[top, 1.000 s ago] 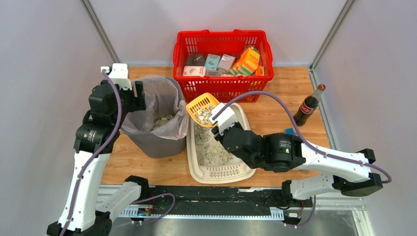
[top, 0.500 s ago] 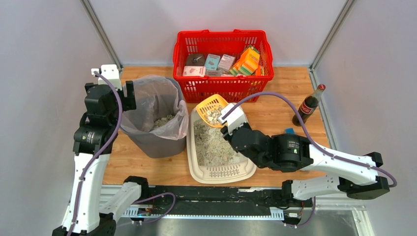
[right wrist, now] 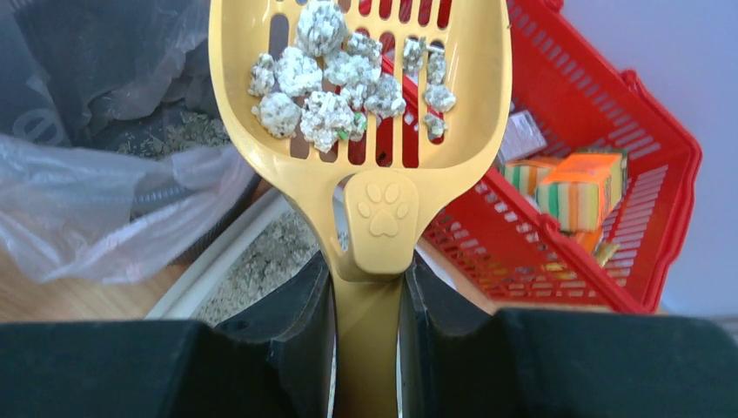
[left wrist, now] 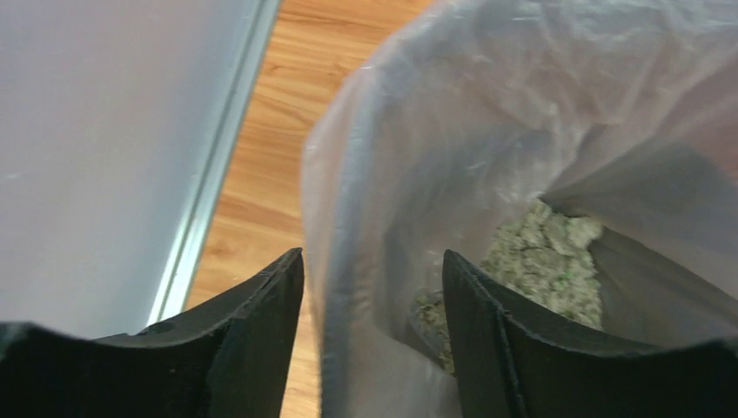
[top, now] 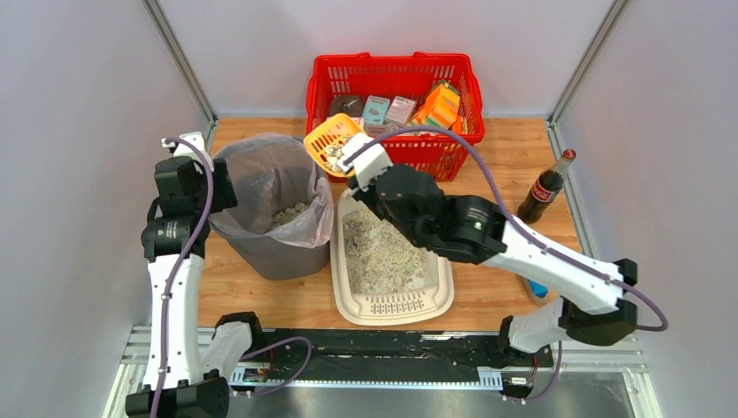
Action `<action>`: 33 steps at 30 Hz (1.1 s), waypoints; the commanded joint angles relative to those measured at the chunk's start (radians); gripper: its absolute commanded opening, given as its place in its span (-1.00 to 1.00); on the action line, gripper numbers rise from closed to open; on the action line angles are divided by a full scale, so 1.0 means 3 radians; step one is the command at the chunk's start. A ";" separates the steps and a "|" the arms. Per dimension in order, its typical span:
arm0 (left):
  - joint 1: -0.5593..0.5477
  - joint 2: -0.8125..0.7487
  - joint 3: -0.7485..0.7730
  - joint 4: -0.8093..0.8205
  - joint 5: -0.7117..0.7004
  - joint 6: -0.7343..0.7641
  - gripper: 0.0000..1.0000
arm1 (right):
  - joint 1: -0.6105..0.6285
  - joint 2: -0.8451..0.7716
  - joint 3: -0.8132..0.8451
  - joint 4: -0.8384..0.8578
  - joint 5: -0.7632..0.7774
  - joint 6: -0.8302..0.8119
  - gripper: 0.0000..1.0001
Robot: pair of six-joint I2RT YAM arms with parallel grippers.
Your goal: Clean the litter box
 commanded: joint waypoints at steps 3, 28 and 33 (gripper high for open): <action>0.0021 -0.0003 0.0040 0.0256 0.0543 -0.0138 0.12 | -0.0109 0.0534 0.0620 0.0372 -0.0325 -0.0603 -0.99; 0.0036 0.0043 -0.0082 0.0210 0.0681 -0.0138 -1.00 | -0.0119 0.1088 0.0162 0.1609 0.0119 -0.3109 -0.99; 0.0036 0.0053 -0.0088 0.0220 0.0712 -0.0143 -1.00 | -0.0119 0.0975 0.0008 0.1901 0.0008 -0.3410 -0.99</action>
